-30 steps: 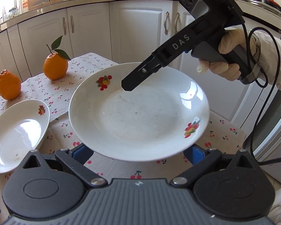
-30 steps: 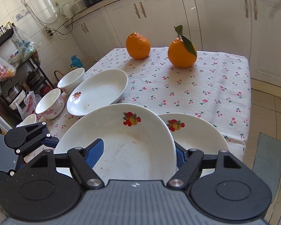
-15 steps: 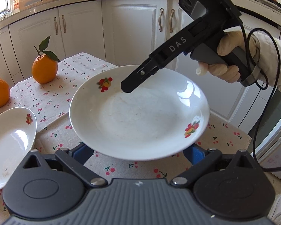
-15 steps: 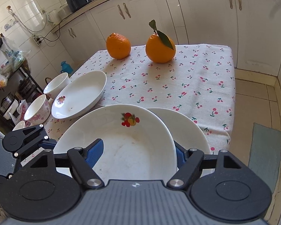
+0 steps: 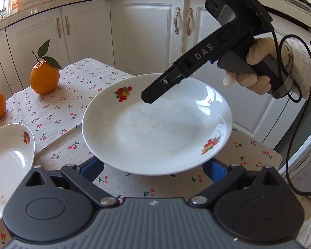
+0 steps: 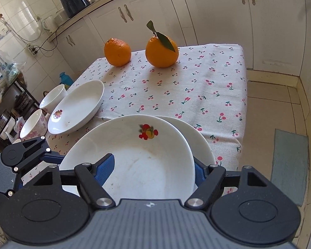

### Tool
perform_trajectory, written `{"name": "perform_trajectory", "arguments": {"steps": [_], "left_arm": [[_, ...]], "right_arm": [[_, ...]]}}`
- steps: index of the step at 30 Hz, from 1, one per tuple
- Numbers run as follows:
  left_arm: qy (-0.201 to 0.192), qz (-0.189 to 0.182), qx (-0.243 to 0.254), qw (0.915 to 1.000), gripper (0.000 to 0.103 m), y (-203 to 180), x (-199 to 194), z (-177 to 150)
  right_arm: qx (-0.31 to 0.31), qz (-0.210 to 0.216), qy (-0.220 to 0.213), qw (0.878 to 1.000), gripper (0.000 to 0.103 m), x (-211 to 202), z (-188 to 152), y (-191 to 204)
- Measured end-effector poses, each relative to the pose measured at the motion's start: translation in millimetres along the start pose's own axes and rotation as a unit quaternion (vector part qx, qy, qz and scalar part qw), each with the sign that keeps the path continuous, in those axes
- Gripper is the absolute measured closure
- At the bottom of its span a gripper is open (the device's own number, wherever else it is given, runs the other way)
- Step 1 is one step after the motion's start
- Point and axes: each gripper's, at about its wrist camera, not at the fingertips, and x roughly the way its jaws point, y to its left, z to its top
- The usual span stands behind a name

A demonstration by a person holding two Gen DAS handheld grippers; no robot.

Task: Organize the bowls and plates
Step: 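Lower the held plate onto the stained plate and open the right gripper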

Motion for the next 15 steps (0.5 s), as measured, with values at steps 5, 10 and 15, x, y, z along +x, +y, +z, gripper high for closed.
{"name": "perform_trajectory", "arguments": {"steps": [5, 10, 15], "left_arm": [[0.002, -0.008, -0.01, 0.9999, 0.003, 4, 3, 1], [0.002, -0.005, -0.008, 1.0, 0.003, 5, 5, 1], [0.001, -0.007, -0.01, 0.9999, 0.002, 7, 8, 0]], "right_arm": [[0.003, -0.005, -0.001, 1.0, 0.022, -3, -1, -1], [0.005, -0.011, -0.003, 1.0, 0.022, -9, -3, 0], [0.012, -0.017, -0.005, 1.0, 0.021, -14, -7, -2]]}}
